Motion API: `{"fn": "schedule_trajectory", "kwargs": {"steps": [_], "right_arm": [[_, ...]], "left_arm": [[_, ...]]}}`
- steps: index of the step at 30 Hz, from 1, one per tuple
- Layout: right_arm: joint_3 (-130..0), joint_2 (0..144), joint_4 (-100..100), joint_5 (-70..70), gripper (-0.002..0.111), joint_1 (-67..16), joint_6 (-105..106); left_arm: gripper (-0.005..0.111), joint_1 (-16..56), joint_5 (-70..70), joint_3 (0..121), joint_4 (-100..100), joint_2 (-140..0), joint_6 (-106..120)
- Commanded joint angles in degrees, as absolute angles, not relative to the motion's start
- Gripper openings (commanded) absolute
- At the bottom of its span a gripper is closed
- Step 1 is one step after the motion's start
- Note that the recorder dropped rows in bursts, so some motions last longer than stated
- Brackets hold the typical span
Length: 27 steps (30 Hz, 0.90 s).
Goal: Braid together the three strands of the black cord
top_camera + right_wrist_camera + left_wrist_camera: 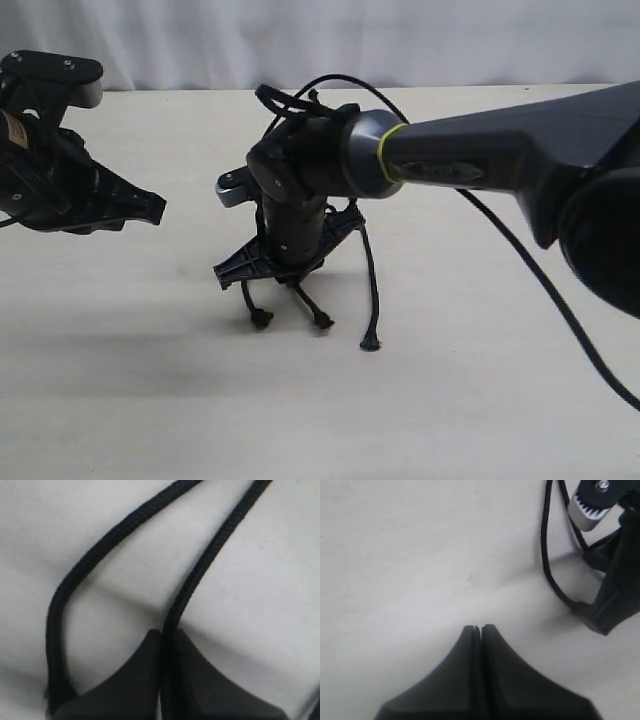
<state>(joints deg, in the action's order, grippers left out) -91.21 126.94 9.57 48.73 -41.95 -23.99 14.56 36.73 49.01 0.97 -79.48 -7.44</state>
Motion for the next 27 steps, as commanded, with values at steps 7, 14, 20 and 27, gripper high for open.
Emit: {"fn": "schedule_trajectory", "kwargs": {"steps": [7,14,20,27], "right_arm": [[-91.17,120.74,11.08,59.36,0.004,-31.58,-12.47],[-90.61,121.94,3.42,59.82,0.004,-21.51,-7.73],[-85.92,122.05,-8.63,55.80,0.007,-15.29,0.94],[-84.12,121.51,-10.30,56.27,0.049,-14.72,3.90]], "left_arm": [[0.000,14.41,36.29,49.30,0.46,-79.00,-7.38],[0.000,16.31,36.91,48.23,-0.75,-79.13,-8.10],[0.000,21.47,35.82,48.62,-6.86,-82.21,-17.54],[0.000,26.66,38.50,56.78,-6.76,-91.05,-17.80]]}}
